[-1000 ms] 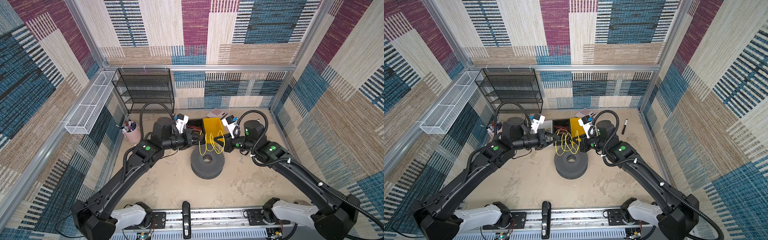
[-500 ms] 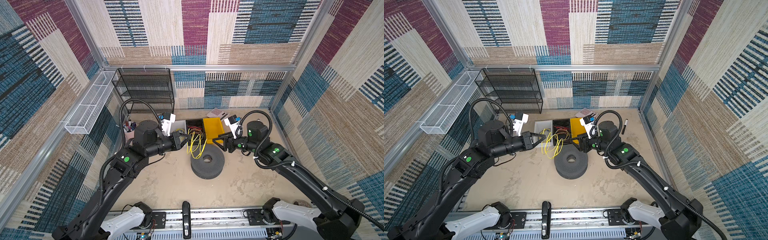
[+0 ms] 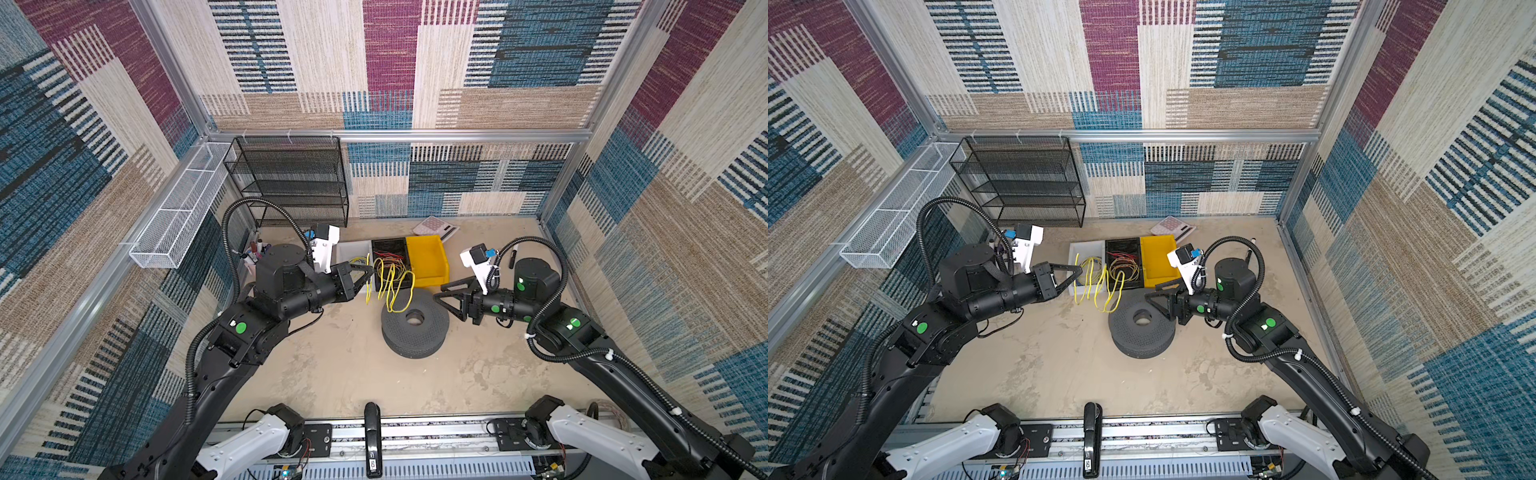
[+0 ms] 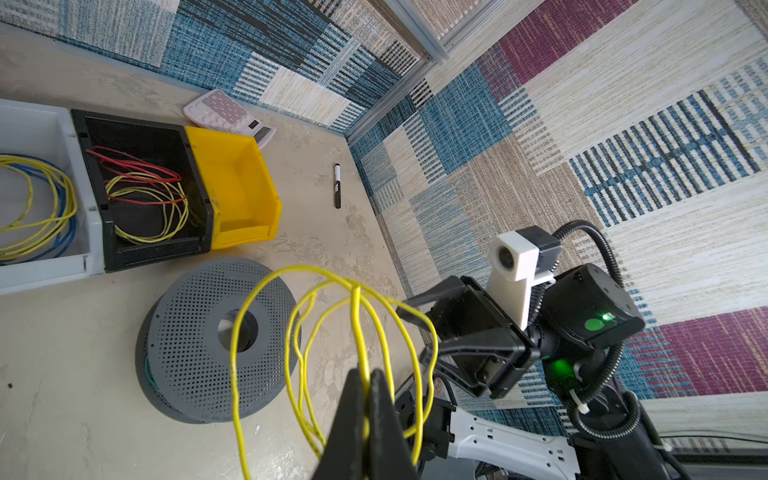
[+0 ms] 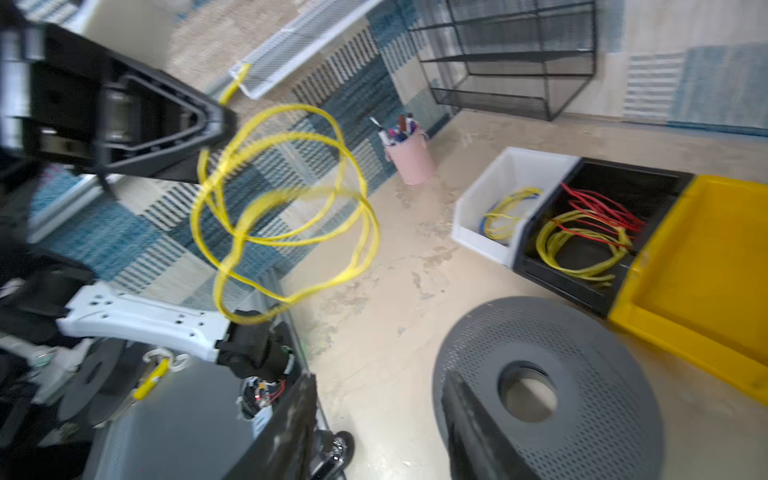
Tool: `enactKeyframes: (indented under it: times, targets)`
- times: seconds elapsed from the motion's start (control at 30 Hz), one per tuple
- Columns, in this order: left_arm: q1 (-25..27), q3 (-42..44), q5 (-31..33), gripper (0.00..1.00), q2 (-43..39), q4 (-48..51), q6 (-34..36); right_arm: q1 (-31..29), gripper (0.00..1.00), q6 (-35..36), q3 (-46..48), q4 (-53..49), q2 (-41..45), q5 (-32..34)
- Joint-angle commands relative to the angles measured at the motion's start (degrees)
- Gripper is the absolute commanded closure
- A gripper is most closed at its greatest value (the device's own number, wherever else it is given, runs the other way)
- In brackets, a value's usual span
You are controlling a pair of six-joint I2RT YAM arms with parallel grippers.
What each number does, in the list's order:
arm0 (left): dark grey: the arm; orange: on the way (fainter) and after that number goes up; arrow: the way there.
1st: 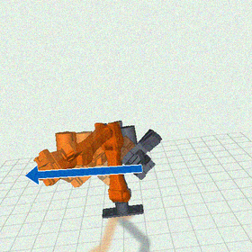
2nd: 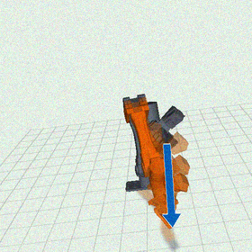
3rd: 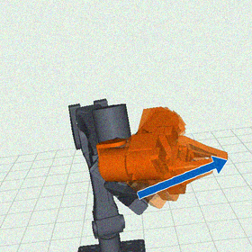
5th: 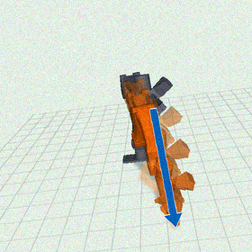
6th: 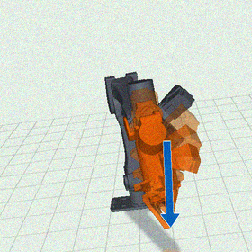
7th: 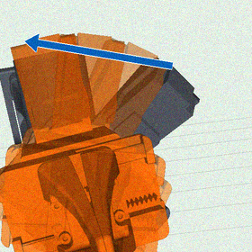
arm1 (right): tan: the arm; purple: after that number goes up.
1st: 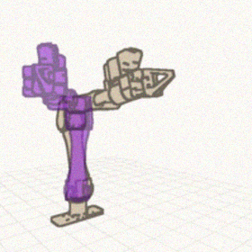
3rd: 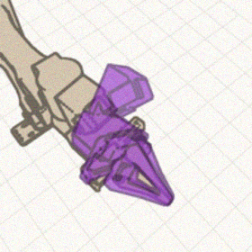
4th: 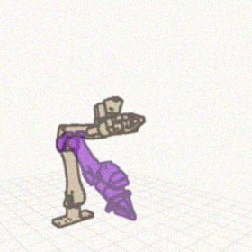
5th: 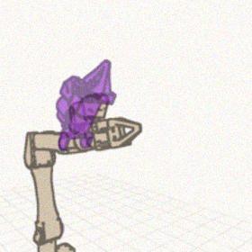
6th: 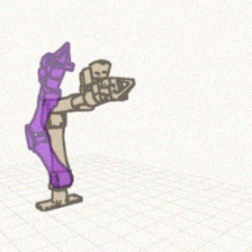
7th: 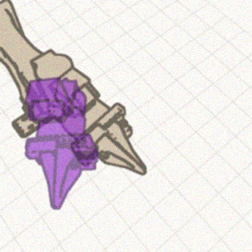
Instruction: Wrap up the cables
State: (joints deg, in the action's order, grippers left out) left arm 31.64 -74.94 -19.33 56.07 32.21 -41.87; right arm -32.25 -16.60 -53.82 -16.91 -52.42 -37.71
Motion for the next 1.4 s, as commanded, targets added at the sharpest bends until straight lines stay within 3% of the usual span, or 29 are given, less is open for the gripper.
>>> enactKeyframes:
  times: [0.0, 0.07, 0.27, 0.43, 0.83, 1.07, 1.23, 1.3, 1.37]
  targets:
    - [-0.1, 0.5, 2.3, 1.00, -0.3, 0.4, -0.1, -0.6, 0.40, -3.8, 1.3, 10.6, 1.5, -10.2]
    - [-0.1, 0.3, 3.3, 1.00, -0.3, 1.1, -0.2, -2.2, 0.35, -4.1, 1.2, 12.4, 1.2, -10.8]
    - [-0.1, 0.6, 4.6, 1.00, -0.2, 1.2, -0.6, -5.7, 0.31, 0.1, -2.4, 9.6, -4.0, -4.3]
    - [-0.1, 0.7, 5.5, 1.00, -0.1, 1.3, -1.3, -7.0, 0.33, 1.4, -4.1, 9.9, -8.4, -0.4]
    - [-0.1, 1.9, 4.6, 1.00, 0.8, -1.1, -3.3, -9.5, 0.38, 1.2, -3.4, 18.3, -14.3, 0.6]
    - [-0.1, 2.5, 5.8, 1.00, 0.2, -1.8, -4.4, -9.8, 0.51, -1.2, -2.4, 20.8, -17.7, 0.0]
    - [-0.1, 3.0, 5.9, 1.00, 0.1, -2.2, -4.8, -9.7, 0.79, -1.8, -2.0, 20.7, -16.9, 2.0]
    - [-0.2, 2.3, 6.6, 1.00, -0.1, -1.0, -4.1, -9.7, 0.91, -0.6, -3.6, 16.4, -16.5, 5.8]
    - [-0.4, 1.7, 7.3, 1.00, -0.3, 0.2, -3.4, -9.7, 0.96, 1.2, -5.0, 11.2, -15.8, 10.7]
